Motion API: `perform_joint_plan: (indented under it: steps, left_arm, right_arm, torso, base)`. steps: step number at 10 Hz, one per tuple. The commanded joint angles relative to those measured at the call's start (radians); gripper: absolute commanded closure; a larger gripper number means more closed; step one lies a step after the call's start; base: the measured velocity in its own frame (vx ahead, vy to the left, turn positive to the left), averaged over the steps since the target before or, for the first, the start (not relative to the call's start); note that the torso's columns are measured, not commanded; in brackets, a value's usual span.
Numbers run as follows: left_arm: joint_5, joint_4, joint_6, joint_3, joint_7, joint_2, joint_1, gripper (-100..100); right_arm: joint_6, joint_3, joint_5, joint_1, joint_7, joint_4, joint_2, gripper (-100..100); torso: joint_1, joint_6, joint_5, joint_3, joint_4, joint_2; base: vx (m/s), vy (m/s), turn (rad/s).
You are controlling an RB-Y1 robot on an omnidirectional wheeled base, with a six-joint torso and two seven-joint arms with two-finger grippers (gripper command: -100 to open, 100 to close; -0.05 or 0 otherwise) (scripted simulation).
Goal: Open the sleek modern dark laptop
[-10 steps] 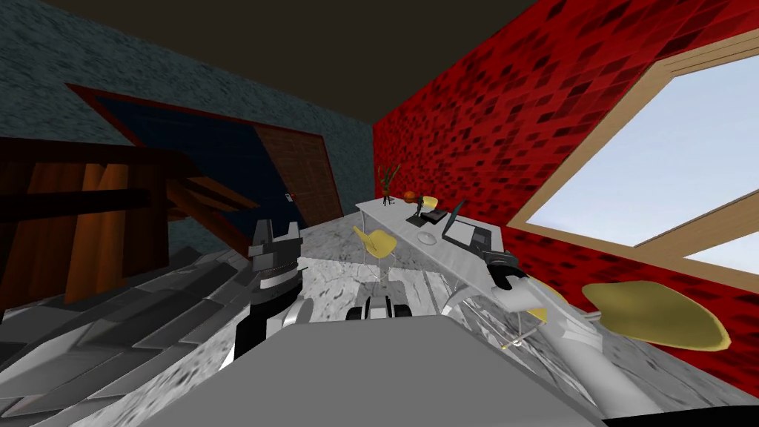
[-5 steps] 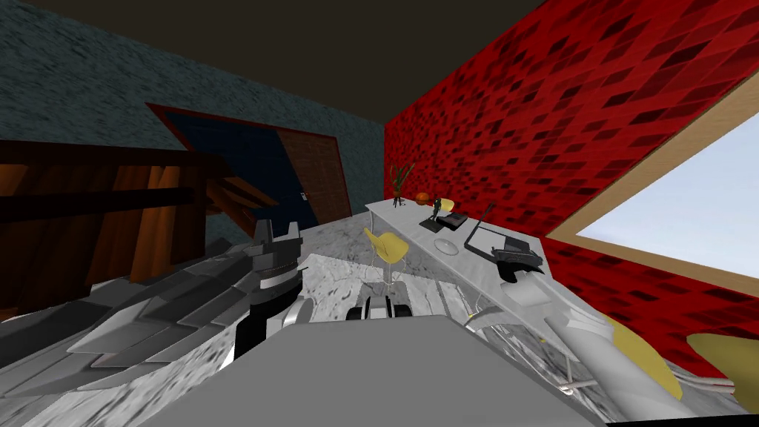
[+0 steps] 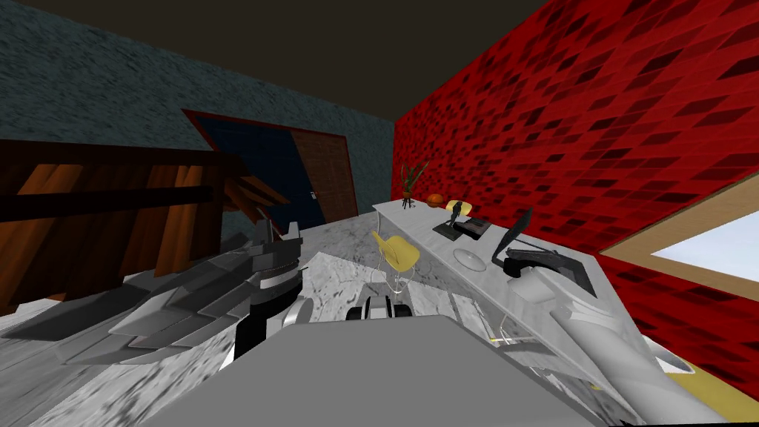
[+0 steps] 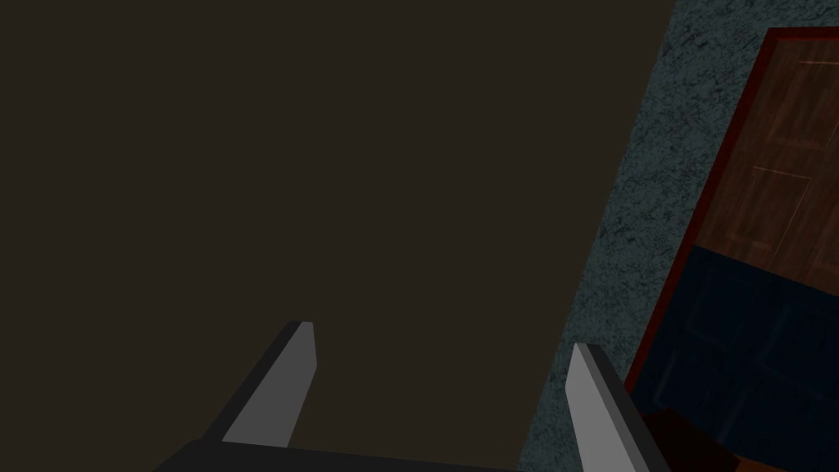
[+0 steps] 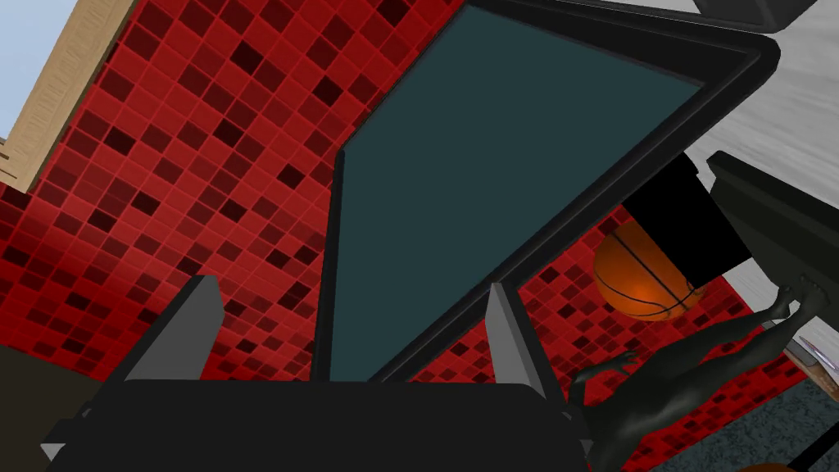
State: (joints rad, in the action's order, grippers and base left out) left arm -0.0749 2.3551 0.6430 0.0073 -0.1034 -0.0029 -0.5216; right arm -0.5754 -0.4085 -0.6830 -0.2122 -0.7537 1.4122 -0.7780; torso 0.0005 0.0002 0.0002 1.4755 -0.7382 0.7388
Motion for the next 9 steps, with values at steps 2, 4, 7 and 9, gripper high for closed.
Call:
perform_joint_plan:
  steps: [2,4,7,9]
  left_arm:
    - [0.0,0.0,0.0,0.0,0.0,0.0,0.0,0]
    - [0.0,0.0,0.0,0.0,0.0,0.0,0.0,0]
    - [0.0,0.0,0.0,0.0,0.0,0.0,0.0,0]
    - [0.0,0.0,0.0,0.0,0.0,0.0,0.0,0]
  right_arm:
    - [-0.061,-0.012,-0.042,0.036,-0.039,-0.068,-0.052,-100]
    - [-0.048,-0.013,-0.042,0.028,-0.028,-0.059,-0.041,-100]
    - [-0.013,-0.039,-0.057,0.055,0.041,-0.051,0.001,100]
    - [0.011,-0.056,-0.067,0.074,0.086,-0.046,0.029,100]
  torso:
    - [0.0,0.0,0.0,0.0,0.0,0.0]
    - [-0.003,0.001,-0.001,-0.001,0.0,0.001]
    - [-0.002,0.002,0.0,0.0,0.002,0.001]
    - [-0.003,0.004,-0.001,-0.001,0.0,0.001]
  base:
    - [0.095,0.067,0.178]
    - [0.031,0.015,0.015]
    - [-0.022,-0.021,-0.06]
    - [-0.047,-0.046,-0.076]
